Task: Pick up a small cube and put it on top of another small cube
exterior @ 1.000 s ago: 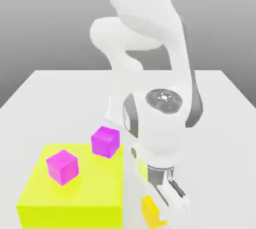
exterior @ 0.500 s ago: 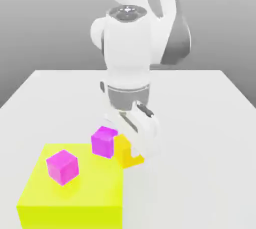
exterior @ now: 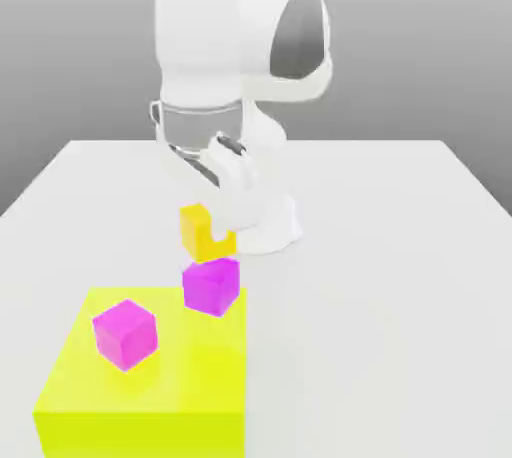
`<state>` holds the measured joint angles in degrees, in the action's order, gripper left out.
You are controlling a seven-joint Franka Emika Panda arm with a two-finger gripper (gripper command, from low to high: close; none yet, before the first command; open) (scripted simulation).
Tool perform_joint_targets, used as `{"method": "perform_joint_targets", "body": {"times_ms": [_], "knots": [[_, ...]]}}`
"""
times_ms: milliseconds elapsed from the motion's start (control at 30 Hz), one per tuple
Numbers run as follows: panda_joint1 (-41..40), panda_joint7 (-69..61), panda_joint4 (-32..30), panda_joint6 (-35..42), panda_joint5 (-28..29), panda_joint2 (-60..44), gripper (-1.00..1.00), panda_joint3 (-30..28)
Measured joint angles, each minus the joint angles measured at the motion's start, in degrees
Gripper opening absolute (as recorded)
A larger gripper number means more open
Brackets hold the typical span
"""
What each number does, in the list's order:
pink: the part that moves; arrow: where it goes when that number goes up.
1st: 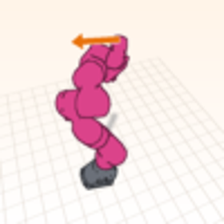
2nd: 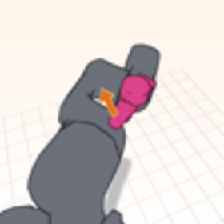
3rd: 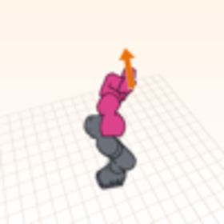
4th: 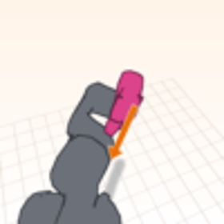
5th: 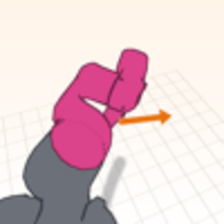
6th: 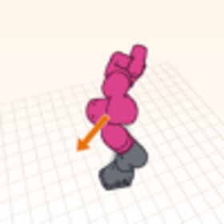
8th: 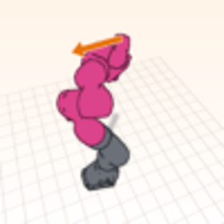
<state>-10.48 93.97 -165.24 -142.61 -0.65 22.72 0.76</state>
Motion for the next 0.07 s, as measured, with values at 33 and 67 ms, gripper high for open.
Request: {"method": "perform_joint_targets", "body": {"times_ms": [33, 67], "knots": [[0.0, 0.0, 0.0, 0.0, -0.01, 0.0, 1.0, 0.0], [0.0, 0.0, 0.0, 0.0, -0.01, 0.0, 1.0, 0.0]]}}
